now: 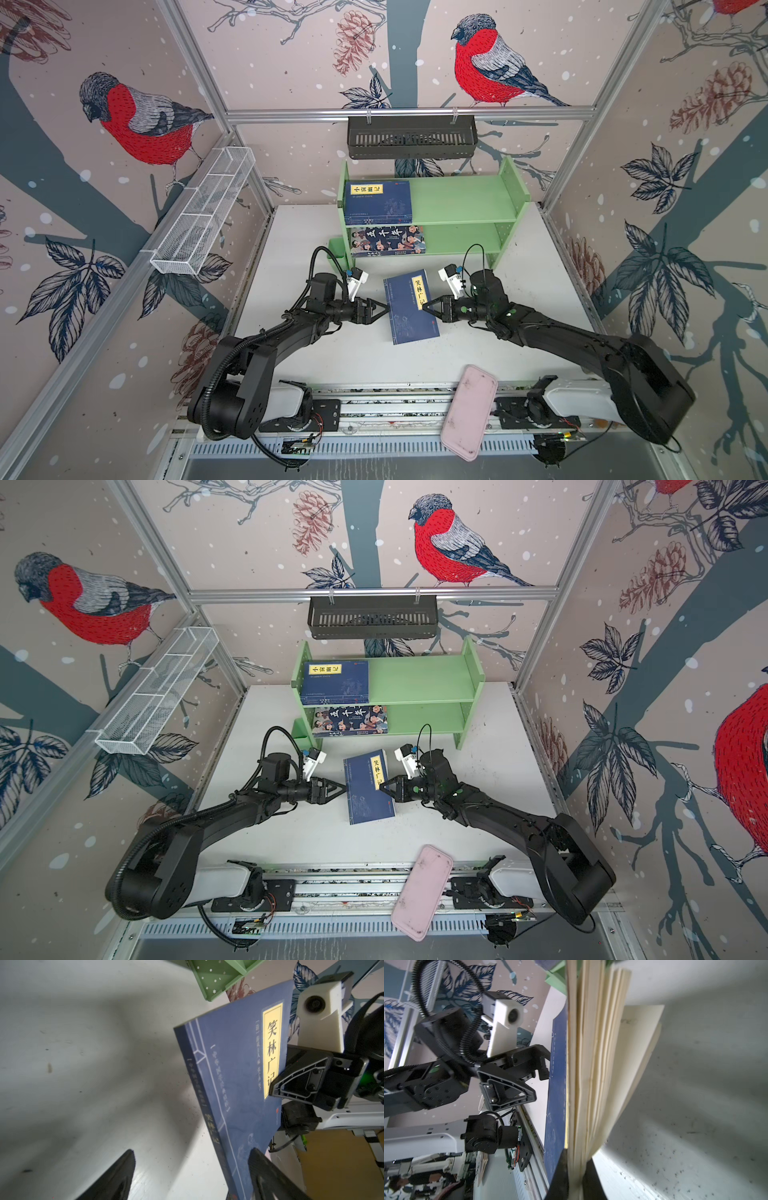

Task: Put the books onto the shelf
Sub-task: 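Lift the book upright with both grippers and carry it toward the shelf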

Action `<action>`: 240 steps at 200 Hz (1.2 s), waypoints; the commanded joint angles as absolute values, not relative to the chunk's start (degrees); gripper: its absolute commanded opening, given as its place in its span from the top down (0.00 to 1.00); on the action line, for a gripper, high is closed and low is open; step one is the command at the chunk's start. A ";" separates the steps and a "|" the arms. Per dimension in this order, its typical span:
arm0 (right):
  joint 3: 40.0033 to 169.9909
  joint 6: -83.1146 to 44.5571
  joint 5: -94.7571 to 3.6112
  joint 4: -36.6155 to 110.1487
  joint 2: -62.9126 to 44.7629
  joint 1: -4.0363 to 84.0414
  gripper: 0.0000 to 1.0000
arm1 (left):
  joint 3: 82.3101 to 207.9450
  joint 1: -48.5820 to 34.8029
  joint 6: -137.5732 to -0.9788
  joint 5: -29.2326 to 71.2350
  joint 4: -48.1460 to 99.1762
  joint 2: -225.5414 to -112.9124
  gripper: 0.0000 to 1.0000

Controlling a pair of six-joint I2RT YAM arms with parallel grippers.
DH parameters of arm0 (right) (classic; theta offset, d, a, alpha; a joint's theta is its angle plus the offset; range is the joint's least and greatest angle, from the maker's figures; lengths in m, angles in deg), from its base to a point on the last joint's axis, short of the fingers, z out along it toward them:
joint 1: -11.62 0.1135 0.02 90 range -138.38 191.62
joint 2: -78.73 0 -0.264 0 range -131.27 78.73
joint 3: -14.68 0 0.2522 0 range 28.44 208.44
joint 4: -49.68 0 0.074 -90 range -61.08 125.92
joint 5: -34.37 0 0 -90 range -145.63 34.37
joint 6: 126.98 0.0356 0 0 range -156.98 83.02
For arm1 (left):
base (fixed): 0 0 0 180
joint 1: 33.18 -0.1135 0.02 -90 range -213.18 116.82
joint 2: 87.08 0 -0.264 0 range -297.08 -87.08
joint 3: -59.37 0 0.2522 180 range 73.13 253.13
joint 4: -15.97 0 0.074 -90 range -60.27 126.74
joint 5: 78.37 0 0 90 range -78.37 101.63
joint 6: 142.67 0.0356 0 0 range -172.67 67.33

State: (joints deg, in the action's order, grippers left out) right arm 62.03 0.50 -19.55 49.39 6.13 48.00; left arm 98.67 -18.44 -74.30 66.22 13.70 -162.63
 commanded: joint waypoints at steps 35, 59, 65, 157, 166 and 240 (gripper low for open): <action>68.91 -8.01 -7.85 43.87 5.80 47.86 0.99 | 99.25 -18.67 -89.62 81.14 0.65 -161.19 0.24; 70.50 -8.45 -4.19 44.61 4.69 47.92 0.99 | 100.50 -18.60 -91.46 82.25 0.38 -160.65 0.52; 70.90 -8.69 -3.37 44.57 4.48 47.92 0.98 | 100.78 -18.64 -91.76 82.29 0.38 -160.49 0.58; 69.74 -4.17 -12.08 47.35 11.43 38.88 0.45 | 109.26 -18.78 -88.86 87.83 4.43 -157.45 1.00; 68.59 -2.33 -12.99 49.19 14.43 36.64 0.39 | 112.22 -18.90 -83.43 87.62 11.73 -157.22 1.00; 67.49 6.05 -16.10 57.83 26.34 33.64 0.29 | 133.83 -19.12 -70.39 75.19 31.92 -156.25 1.00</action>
State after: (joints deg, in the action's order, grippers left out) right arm 68.89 0.98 -13.93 49.74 23.99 33.57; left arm 129.64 -18.83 -71.24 80.23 31.34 -156.40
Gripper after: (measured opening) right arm 0.693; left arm 0.123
